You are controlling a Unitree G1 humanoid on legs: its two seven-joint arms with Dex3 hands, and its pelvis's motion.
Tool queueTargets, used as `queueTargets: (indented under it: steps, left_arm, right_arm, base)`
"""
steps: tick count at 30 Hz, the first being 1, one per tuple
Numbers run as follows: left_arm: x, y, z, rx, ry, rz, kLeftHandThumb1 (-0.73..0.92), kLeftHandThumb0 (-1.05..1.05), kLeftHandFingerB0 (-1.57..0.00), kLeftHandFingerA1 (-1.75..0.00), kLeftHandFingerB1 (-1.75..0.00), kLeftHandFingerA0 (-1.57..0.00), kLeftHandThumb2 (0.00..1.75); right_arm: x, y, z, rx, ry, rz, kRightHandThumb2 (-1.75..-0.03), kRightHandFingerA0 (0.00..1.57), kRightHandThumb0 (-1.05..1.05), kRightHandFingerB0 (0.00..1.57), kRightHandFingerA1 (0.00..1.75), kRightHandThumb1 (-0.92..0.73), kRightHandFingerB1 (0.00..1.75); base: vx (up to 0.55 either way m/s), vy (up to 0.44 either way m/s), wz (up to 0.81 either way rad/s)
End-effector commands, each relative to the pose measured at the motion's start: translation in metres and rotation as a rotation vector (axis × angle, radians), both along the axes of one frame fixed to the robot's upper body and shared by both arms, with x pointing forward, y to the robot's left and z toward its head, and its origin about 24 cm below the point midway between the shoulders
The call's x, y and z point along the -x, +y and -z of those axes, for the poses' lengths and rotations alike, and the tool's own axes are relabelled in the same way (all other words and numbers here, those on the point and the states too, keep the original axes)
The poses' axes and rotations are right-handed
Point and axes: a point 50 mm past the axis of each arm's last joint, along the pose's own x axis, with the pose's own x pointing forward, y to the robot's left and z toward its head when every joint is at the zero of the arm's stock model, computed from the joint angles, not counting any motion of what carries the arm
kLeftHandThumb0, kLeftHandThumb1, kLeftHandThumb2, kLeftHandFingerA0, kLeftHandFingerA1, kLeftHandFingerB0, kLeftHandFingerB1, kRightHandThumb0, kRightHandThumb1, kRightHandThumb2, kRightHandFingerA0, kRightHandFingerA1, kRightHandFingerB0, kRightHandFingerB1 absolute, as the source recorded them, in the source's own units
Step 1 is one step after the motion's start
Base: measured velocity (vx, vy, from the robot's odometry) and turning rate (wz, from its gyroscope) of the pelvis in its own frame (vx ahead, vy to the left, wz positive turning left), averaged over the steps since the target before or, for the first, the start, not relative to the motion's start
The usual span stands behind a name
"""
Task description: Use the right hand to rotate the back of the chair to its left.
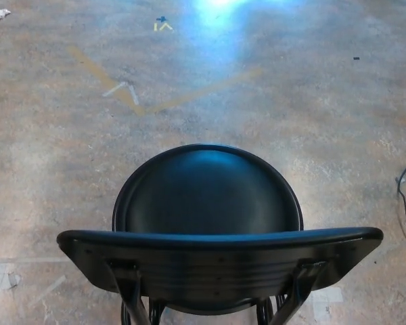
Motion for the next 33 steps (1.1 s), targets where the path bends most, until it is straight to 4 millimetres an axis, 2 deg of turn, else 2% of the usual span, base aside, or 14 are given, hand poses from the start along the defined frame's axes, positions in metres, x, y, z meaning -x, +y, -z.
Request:
queueTargets:
  steps: [1,33]
  left_arm:
    - [0.0021,0.0021,-0.0002,-0.008,0.003,0.003,0.9,-0.44,-0.31,-0.42,-0.35,-0.4,0.66]
    - [-0.0016,-0.0004,-0.0002,0.002,-0.007,0.001,0.9,-0.44,-0.31,-0.42,-0.35,-0.4,0.66]
  right_arm:
    - [0.0,0.0019,0.0002,-0.015,-0.025,0.019,-0.76,0.26,-0.82,0.18,0.41,-0.92,0.34]
    - [-0.0046,-0.0004,-0.0014,-0.005,-0.039,0.017,-0.76,0.26,-0.82,0.18,0.41,-0.92,0.34]
  base:
    - [0.0,0.0,0.0]
    - [0.0,0.0,0.0]
